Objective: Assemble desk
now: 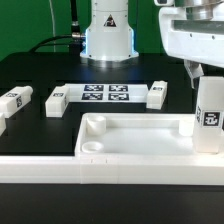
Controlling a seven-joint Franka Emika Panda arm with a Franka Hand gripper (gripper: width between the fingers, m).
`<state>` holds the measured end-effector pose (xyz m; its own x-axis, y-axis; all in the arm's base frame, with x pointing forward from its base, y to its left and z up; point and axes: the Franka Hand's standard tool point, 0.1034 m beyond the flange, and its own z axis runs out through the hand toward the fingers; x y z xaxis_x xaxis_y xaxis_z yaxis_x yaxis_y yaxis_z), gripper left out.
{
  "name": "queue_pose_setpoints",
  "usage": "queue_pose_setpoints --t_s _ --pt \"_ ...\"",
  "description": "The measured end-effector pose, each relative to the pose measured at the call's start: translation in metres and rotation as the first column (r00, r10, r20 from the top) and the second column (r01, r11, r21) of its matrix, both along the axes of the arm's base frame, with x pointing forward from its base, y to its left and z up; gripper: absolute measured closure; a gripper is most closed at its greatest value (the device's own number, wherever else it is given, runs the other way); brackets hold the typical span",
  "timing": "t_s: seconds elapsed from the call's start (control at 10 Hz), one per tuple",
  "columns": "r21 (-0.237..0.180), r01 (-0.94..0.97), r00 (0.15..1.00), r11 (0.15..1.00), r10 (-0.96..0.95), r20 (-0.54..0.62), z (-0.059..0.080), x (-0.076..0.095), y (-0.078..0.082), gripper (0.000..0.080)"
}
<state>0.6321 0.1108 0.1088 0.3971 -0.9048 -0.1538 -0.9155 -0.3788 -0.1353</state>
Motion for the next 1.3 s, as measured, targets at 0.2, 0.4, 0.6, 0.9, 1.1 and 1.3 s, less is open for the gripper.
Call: queue_pose_setpoints --t_s 0.2,0.4,0.6,0.9,1.1,1.3 --pt "-0.013 -0.163 0.986 0.987 0.163 0.031 -0.0004 -0.0001 -0.0001 0.0151" --pt "-0.053 -0.387 0.921 0.921 0.388 0.029 -0.0006 -0.0036 -0.0038 0.0151" --pt "-0.105 -0.594 0.800 0.798 0.600 0.034 0.0043 0.0009 -0.0053 0.0151" --pt "-0.170 -0.820 0.551 0.547 0.834 0.025 0.0083 0.0064 -0.0040 0.0151" --pt "-0.184 -0.898 0.401 0.399 0.916 0.028 0.0070 0.0058 -0.0066 0.0151" --pt "-0.189 -0.919 0.347 0.346 0.937 0.029 0.0069 0.0058 -0.0066 0.0151"
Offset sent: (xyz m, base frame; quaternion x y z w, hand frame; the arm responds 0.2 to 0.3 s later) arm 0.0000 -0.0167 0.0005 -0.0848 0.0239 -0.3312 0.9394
